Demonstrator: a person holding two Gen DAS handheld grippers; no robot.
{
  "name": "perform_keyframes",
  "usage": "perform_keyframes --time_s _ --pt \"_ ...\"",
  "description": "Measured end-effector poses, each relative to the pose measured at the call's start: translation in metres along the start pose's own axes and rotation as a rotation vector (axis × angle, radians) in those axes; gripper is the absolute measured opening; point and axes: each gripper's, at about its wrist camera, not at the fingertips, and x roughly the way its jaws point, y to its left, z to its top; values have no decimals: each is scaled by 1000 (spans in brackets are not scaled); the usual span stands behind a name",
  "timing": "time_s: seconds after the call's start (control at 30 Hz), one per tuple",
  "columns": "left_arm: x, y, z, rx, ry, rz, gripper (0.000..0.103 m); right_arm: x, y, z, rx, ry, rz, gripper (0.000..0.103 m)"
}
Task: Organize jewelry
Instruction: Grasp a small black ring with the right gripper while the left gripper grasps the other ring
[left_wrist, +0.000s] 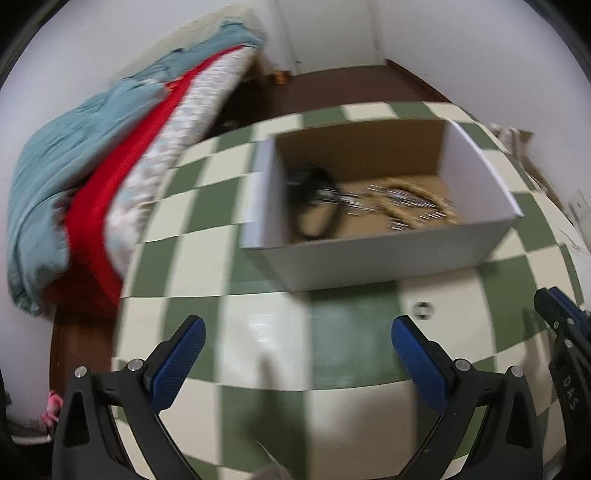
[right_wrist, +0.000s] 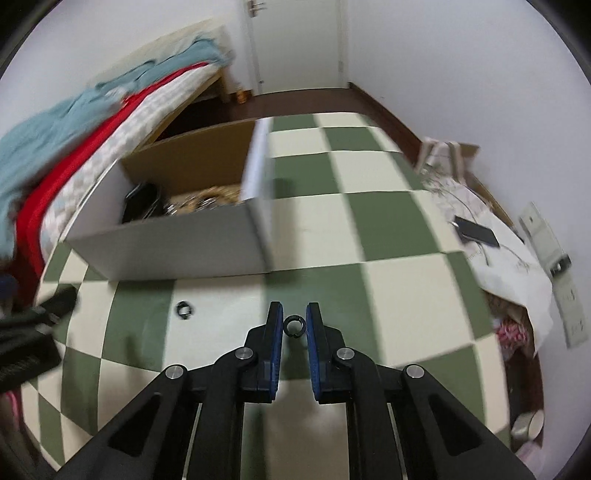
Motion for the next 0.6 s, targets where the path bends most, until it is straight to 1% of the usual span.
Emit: perform_keyframes --time_s 0.13,0.17,0.2,0.27,0.3,0.37,0.4,0.43,0.5,0.53,0.6 --pt "10 -35 1 68 19 -38 100 -8 -22 3 38 -2 -27 13" --pt "12 -40 1 80 25 -47 94 -8 -28 2 47 0 -34 13" --pt "13 -45 1 91 29 -54 87 -8 -32 2 51 3 -38 13" --pt "17 -53 1 107 40 -63 81 -8 -38 1 58 7 -47 13" --pt "18 -56 1 112 43 -70 73 -8 -41 0 65 10 -49 13" --pt "20 -60 2 117 41 -85 62 -5 -48 -1 79 15 -52 13" --pt "20 -61 2 119 37 -95 53 -5 -50 -2 85 16 -51 13" --pt "19 -61 4 122 34 -108 47 -4 -51 -2 89 17 -51 13" --pt "19 -65 4 126 36 -134 16 -3 -54 -2 99 19 -51 13" --pt "19 -66 4 128 38 -142 12 -3 -54 -2 103 18 -50 13" --pt "19 -66 4 125 37 -148 10 -3 -55 -1 106 14 -51 13"
